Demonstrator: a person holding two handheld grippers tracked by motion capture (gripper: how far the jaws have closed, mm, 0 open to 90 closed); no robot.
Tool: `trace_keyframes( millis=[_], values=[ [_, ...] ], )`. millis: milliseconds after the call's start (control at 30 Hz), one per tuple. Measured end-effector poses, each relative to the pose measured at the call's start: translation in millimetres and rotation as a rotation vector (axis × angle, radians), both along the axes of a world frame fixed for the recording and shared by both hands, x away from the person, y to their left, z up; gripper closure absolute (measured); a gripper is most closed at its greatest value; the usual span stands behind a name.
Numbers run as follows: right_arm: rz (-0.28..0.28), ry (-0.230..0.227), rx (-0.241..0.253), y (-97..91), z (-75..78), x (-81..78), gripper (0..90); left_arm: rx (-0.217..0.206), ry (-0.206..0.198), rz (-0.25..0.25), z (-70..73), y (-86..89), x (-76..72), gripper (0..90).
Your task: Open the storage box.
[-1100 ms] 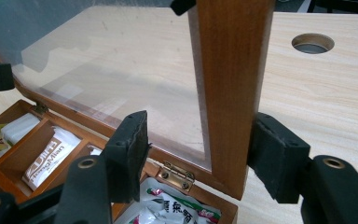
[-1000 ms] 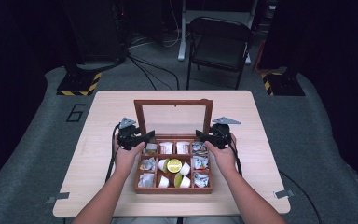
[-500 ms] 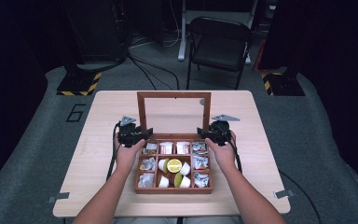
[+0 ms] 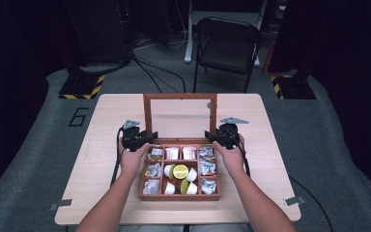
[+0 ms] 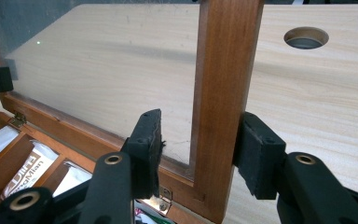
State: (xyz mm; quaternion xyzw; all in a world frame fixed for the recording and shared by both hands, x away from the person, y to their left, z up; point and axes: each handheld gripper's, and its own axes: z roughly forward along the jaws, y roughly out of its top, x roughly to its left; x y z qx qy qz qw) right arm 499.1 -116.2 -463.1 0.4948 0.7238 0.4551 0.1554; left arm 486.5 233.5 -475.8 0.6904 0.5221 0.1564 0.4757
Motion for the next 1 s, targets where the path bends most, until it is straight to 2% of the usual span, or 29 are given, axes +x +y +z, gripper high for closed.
trace_keyframes(
  millis=[200,567,667,1000],
  values=[
    [0.002,0.016,-0.002,0.2,-0.6,4.6,53.4,-0.025,0.012,0.006,-3.2,1.6,3.0,52.0],
    [0.001,0.051,0.018,-0.5,-2.6,9.8,53.4,-0.018,0.03,0.005,-2.1,2.3,5.6,52.2],
    [0.005,0.046,0.012,0.4,-2.4,11.1,53.4,-0.016,0.034,0.001,-2.0,3.5,5.4,52.5],
    [0.005,0.062,0.033,-1.2,-5.6,14.8,52.9,-0.043,0.057,0.002,-4.8,5.4,9.0,52.3]
  ],
)
